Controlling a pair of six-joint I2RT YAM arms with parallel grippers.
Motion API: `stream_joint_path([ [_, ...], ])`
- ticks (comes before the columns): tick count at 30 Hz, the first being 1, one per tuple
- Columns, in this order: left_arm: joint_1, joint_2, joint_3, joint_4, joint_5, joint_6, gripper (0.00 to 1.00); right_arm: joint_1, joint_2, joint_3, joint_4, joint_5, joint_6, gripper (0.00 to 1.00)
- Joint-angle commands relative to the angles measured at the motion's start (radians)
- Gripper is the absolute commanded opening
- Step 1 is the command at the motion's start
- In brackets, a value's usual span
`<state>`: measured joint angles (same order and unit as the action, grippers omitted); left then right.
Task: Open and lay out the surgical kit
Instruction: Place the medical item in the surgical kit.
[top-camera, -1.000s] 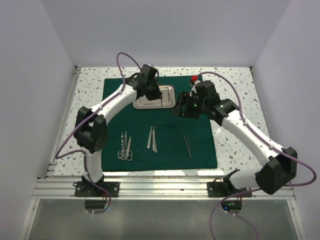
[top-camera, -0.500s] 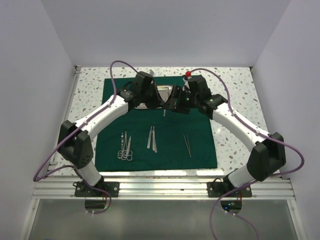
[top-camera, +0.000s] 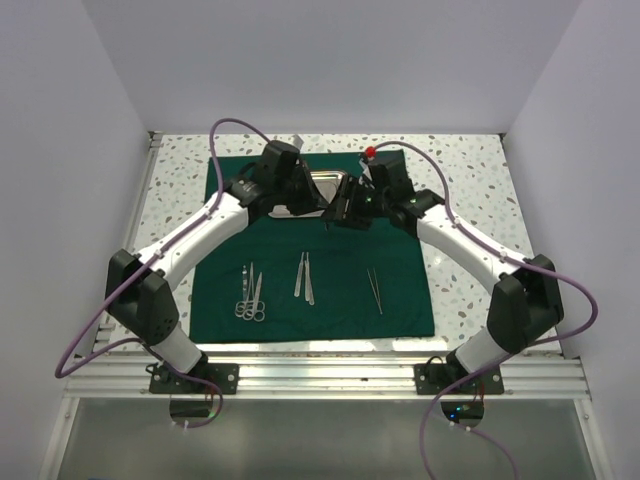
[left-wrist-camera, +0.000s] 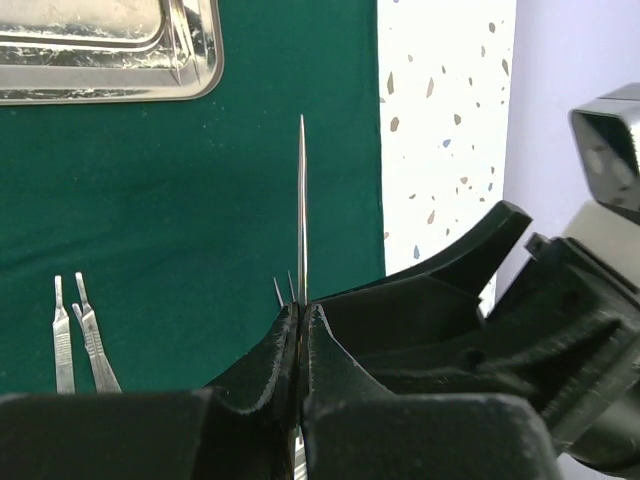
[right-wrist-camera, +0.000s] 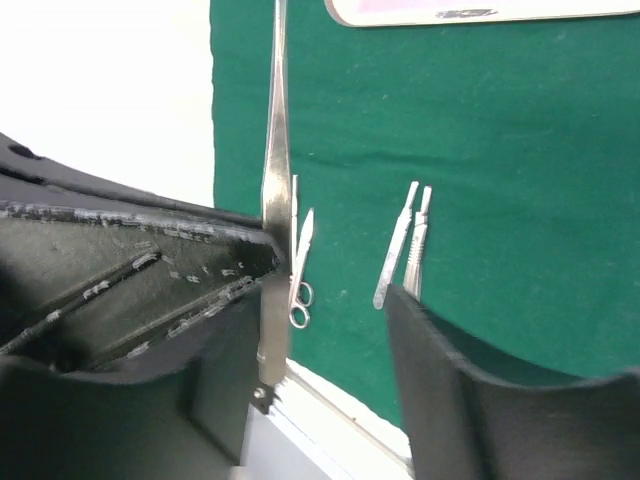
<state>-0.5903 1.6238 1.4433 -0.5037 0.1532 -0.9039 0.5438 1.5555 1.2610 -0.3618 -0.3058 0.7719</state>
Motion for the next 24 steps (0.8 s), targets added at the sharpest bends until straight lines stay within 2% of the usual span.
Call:
stream_joint_path([
  [1,-0.009,-0.051,0.006,-0.009,0.062,-0.015,0.0,0.033,0.02,0.006,0.096,-0.004,0.035,0.52],
  [3,-0.009,-0.059,0.005,-0.01,0.075,-0.015,0.0,0.054,0.034,0.012,0.103,0.011,0.035,0.43],
  [4,-0.011,-0.061,0.005,-0.009,0.08,-0.013,0.0,0.061,0.038,0.015,0.104,0.016,0.035,0.26],
  [6,-0.011,-0.07,0.003,-0.007,0.091,-0.009,0.0,0.073,0.052,0.021,0.103,0.02,0.033,0.07],
  [7,-0.011,-0.073,0.002,-0.007,0.097,-0.004,0.0,0.074,0.057,0.024,0.1,0.019,0.033,0.0],
  [12,0.001,-0.065,0.04,-0.042,0.082,0.065,0.0,0.077,0.029,0.018,0.06,0.043,0.014,0.0],
  [15,0.04,-0.018,0.121,-0.157,0.017,0.134,0.37,0.076,-0.041,-0.046,-0.018,0.089,-0.039,0.0],
  [16,0.052,0.001,0.138,-0.174,-0.003,0.152,0.59,0.076,-0.093,-0.075,-0.037,0.105,-0.06,0.0],
  [17,0.078,0.007,0.152,-0.189,-0.026,0.18,0.64,0.077,-0.129,-0.11,-0.063,0.126,-0.066,0.0],
  [20,0.134,0.019,0.169,-0.211,-0.09,0.218,0.7,0.076,-0.251,-0.267,-0.1,0.161,-0.069,0.0],
  [24,0.208,0.037,0.167,-0.2,-0.113,0.238,0.71,0.076,-0.354,-0.412,-0.185,0.218,-0.048,0.0],
])
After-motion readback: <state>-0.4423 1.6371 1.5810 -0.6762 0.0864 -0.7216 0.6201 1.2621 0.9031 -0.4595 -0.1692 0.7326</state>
